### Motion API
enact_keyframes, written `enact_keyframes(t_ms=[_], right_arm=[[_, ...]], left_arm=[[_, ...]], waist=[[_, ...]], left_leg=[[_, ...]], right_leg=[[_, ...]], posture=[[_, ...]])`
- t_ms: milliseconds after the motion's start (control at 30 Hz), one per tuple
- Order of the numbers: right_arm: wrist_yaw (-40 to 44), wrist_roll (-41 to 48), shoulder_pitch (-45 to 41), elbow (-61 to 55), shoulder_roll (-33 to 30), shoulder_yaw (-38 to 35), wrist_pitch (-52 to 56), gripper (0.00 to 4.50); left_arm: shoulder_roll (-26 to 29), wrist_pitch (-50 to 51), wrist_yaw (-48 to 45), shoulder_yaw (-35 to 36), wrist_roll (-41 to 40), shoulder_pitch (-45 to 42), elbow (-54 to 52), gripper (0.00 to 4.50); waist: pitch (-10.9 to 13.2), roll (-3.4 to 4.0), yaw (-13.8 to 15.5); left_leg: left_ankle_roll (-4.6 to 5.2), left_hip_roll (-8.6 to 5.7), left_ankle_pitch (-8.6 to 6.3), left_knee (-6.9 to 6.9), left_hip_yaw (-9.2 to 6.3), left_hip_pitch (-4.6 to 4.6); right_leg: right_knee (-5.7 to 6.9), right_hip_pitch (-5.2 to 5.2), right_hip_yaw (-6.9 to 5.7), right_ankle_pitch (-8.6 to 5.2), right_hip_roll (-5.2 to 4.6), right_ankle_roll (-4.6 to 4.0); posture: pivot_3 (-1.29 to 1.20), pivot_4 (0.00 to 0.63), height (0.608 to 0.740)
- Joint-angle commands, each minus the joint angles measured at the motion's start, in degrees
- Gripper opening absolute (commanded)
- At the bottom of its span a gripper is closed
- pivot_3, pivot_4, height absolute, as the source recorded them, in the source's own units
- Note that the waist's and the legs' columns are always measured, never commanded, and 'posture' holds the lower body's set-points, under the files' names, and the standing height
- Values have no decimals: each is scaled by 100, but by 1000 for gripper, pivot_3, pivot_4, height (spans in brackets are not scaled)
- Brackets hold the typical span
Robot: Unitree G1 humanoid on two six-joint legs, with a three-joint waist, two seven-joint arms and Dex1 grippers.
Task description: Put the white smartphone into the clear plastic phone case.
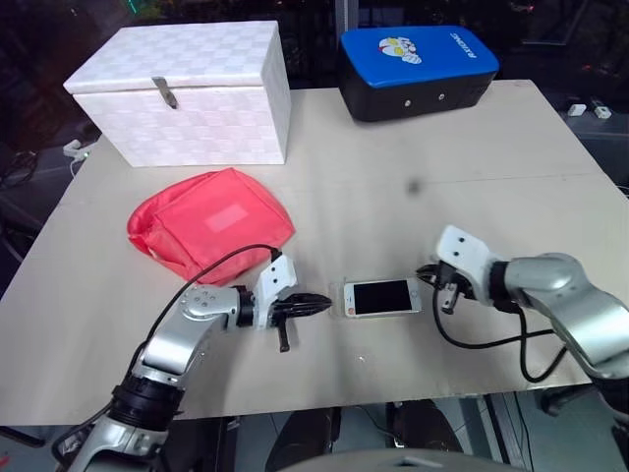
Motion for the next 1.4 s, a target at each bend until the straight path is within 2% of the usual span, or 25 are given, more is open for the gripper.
enact_keyframes(t_ms=[33, 233, 600, 833, 1133, 1400], right_arm=[[-209, -48, 266, -369, -159, -42, -25, 0], [-379, -89, 219, -301, -119, 214, -84, 0], [-393, -147, 9, -363, -149, 802, -100, 0], [-368, -293, -279, -312, -96, 1211, -208, 0], [299, -645, -1005, 17, -185, 2202, -630, 0], [811, -775, -1381, 168, 36, 2537, -931, 0]], left_arm=[[255, 32, -86, 215, -58, 15, -183, 60], [508, -144, -244, 206, 40, 46, -35, 60], [91, 11, -49, -372, 313, -304, -186, 60], [-75, -107, -28, -487, 459, -339, 38, 60], [-123, -154, -24, -460, 503, -290, 91, 60], [-159, 41, 21, -429, 456, -255, -108, 60]], waist=[[2, -3, -5], [4, -2, 8], [6, -6, 50], [6, -6, 43], [6, -5, 24], [5, -6, 13]], left_leg=[[0, 1, 0, 0, 0, 0], [0, 2, 0, 0, 5, 3], [0, 1, 0, 2, 4, 1], [0, 1, 0, 3, 3, 2], [0, 1, 0, 3, 2, 12], [-1, 1, 0, 3, -2, 21]], right_leg=[[0, 0, -1, 0, 0, 0], [1, 1, 4, 0, 1, 0], [-1, 3, 0, 0, -1, 1], [0, 3, 0, 0, 0, 1], [0, 13, -3, 0, 0, 1], [1, 23, -7, 0, 0, 1]], posture=[[0, 150, 740], [0, 150, 740], [0, 150, 740], [0, 150, 740], [0, 150, 740], [0, 150, 740]])
